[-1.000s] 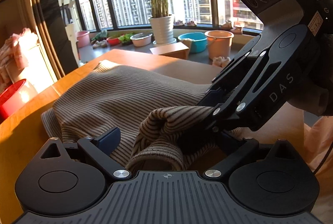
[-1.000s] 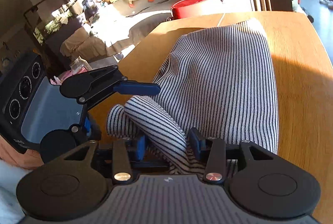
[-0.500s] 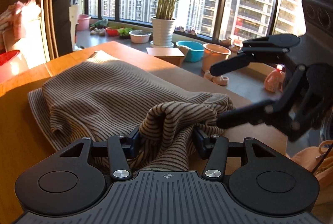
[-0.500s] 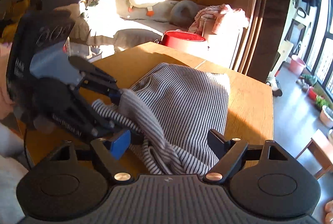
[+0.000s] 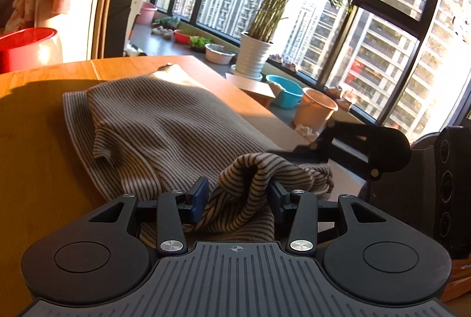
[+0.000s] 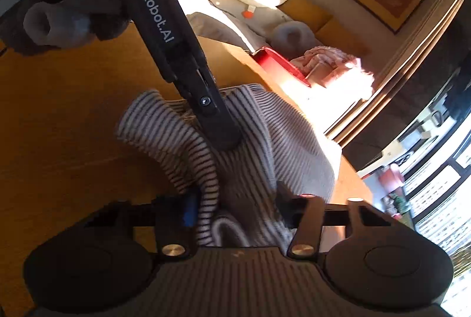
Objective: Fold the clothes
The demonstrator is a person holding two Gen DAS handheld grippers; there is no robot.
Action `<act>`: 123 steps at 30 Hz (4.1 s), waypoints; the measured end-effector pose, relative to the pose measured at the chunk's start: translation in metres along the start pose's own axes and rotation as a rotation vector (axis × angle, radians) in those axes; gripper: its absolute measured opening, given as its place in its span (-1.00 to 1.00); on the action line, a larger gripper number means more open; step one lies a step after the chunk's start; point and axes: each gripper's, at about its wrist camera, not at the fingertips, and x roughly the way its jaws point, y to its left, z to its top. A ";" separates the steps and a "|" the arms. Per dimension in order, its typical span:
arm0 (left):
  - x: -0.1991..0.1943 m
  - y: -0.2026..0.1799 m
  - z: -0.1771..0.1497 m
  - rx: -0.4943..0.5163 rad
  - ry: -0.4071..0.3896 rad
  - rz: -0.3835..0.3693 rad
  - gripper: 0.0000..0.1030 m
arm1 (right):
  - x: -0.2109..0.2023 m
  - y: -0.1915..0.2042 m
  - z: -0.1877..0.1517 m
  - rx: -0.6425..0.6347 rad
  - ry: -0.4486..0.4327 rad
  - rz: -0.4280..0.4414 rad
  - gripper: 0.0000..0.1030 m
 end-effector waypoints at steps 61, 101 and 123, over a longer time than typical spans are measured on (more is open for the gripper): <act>0.055 0.089 0.054 -0.070 0.003 0.006 0.41 | 0.086 -0.208 0.023 0.642 -0.054 0.290 -0.20; 0.033 0.067 0.025 -0.194 -0.046 0.007 0.23 | 0.072 -0.152 -0.053 1.036 -0.238 0.247 -0.27; -0.039 0.029 0.000 -0.212 0.003 -0.120 -0.07 | -0.022 -0.146 -0.006 0.913 -0.200 0.326 -0.45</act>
